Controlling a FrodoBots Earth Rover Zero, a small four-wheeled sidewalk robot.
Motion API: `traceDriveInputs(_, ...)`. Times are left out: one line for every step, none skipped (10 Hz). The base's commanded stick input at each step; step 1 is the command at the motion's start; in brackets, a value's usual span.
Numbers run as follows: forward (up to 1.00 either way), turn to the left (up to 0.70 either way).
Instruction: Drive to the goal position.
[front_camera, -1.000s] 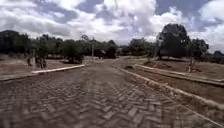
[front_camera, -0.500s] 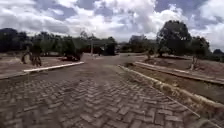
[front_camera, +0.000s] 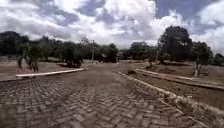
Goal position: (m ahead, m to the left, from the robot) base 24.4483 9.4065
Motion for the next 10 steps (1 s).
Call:
traceDriveInputs(1.00,0.00)
traceDriveInputs(1.00,0.00)
traceDriveInputs(1.00,0.00)
traceDriveInputs(1.00,0.00)
traceDriveInputs(1.00,0.00)
traceDriveInputs(1.00,0.00)
traceDriveInputs(1.00,0.00)
traceDriveInputs(1.00,0.00)
traceDriveInputs(1.00,0.25)
traceDriveInputs(1.00,0.10)
